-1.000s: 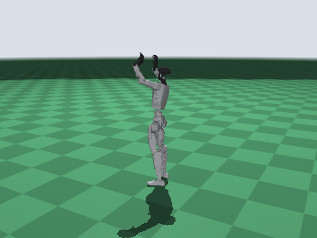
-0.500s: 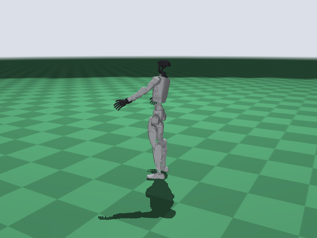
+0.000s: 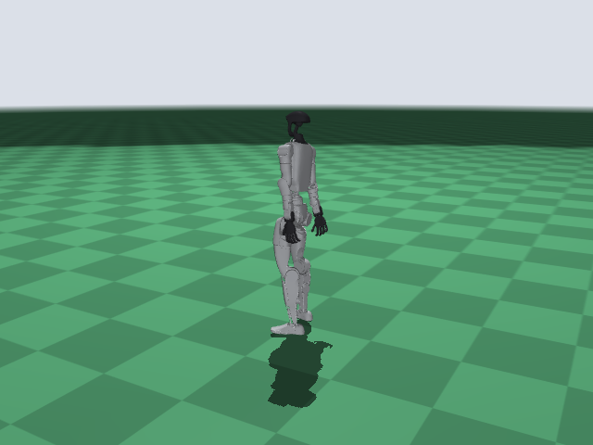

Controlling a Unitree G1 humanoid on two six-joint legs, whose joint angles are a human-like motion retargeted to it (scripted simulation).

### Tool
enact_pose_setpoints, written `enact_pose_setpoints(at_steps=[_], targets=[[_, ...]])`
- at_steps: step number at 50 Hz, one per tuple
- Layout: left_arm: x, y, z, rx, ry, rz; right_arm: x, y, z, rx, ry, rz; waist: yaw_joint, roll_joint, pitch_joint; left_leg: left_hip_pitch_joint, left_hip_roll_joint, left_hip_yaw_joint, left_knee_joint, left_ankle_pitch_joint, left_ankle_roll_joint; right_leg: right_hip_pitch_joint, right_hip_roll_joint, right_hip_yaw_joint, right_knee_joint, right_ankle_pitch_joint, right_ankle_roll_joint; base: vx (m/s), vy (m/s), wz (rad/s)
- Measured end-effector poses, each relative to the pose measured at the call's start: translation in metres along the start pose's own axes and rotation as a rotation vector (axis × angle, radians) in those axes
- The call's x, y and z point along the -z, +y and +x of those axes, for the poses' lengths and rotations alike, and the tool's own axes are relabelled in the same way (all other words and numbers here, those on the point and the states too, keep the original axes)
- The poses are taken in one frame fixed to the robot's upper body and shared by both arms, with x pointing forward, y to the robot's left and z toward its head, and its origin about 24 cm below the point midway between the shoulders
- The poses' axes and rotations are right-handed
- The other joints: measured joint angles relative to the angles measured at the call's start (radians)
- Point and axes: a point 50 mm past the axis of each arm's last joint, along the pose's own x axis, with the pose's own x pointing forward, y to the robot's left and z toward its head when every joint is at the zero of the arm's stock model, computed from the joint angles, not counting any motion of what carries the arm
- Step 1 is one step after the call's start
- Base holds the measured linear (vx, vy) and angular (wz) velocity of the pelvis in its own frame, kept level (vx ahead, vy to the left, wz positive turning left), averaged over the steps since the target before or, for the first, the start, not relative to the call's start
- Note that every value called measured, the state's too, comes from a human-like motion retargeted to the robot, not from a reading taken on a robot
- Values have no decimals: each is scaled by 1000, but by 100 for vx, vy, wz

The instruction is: In place motions

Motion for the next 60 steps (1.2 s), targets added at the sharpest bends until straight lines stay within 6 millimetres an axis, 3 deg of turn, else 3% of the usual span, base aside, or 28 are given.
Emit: enact_pose_setpoints(at_steps=[7,11,17,23,27,30,33,35,36,38,40,42,44,47,50,54,57,58,60], targets=[[-24,58,-5,-22,3,228,-23,-32,-22,-45,108,-265,-28,6,-16,-12,4,-27,-4,2,2,4,-5,-27,-8,2,12,-1,-1,16],[-42,77,-9,-92,-36,185,-52,-46,-33,78,32,-370,-28,1,-18,-12,6,-27,-4,5,2,5,-3,-28,-9,4,12,0,0,0],[-69,75,-12,-111,-143,34,-87,-41,-42,167,-126,-392,-32,-4,-25,-12,4,-36,-5,6,2,11,-2,-39,-13,5,9,0,0,0],[-82,56,-12,-29,-217,38,-103,-13,-39,-29,-258,-354,-38,-6,-24,-7,2,-41,-5,4,3,18,-3,-44,-15,3,8,0,0,0],[-76,45,-9,26,-214,115,-102,8,-37,-314,-357,-168,-47,-6,-26,-11,3,-44,-3,5,3,21,-3,-49,-17,0,9,0,0,0],[-65,41,-7,52,-182,172,-87,8,-41,-594,-348,106,-48,-12,-37,-22,2,-48,-1,5,3,16,-4,-55,-20,-2,11,0,2,4],[-59,46,-6,30,-174,228,-79,-9,-55,-754,-356,527,-31,-40,-37,-29,-8,-59,0,6,5,16,-13,-64,-22,-4,12,1,1,7],[-54,50,-6,-17,-163,210,-90,-37,-69,-712,-496,831,-9,-63,-33,-34,-15,-70,1,8,7,19,-20,-74,-24,-6,13,3,-3,28],[-50,51,-5,-40,-161,171,-105,-60,-81,-611,-643,962,5,-73,-34,-40,-18,-76,2,8,8,19,-23,-80,-25,-6,14,0,-9,32],[-40,53,-4,-76,-149,76,-125,-116,-120,-398,-912,1183,22,-89,-41,-55,-21,-91,5,9,10,19,-25,-94,-29,-8,17,1,-10,37],[-25,58,-4,-95,-108,-19,-136,-169,-180,-223,-1153,1285,26,-100,-52,-70,-21,-107,8,11,12,19,-27,-110,-32,-9,20,2,-6,38],[-9,63,-4,-111,-49,-68,-150,-203,-258,-147,-1378,1224,14,-100,-61,-85,-20,-116,12,13,12,16,-27,-120,-35,-8,22,-1,-4,26],[3,71,-5,-122,13,-69,-164,-214,-346,-116,-1620,1035,-2,-94,-71,-101,-16,-119,15,15,13,8,-24,-125,-38,-8,23,-9,-4,13],[14,87,-9,-124,107,-13,-161,-199,-484,52,-1968,661,-12,-91,-76,-121,-12,-123,20,17,15,-4,-22,-132,-40,-7,24,-10,-5,11],[13,97,-12,-132,134,27,-122,-172,-586,565,-2090,407,2,-103,-69,-120,-18,-130,20,18,16,-1,-28,-142,-38,-8,24,1,-9,17],[0,106,-13,-184,64,-36,-51,-123,-674,1632,-1889,385,28,-130,-55,-103,-24,-135,15,19,14,11,-35,-148,-34,-10,24,0,-12,10],[-8,106,-13,-178,25,-90,-7,-48,-720,2391,-1737,375,31,-143,-54,-91,-23,-131,10,18,12,17,-34,-146,-31,-10,23,1,-10,-4],[-9,106,-13,-170,17,-101,2,-15,-730,-2606,1715,-332,29,-146,-57,-88,-22,-129,8,17,12,17,-33,-145,-30,-11,23,1,-10,-8],[-12,103,-12,-155,7,-109,14,58,-737,-2426,1410,-146,24,-147,-63,-80,-21,-123,4,16,10,17,-32,-140,-28,-12,22,0,-11,-10]])
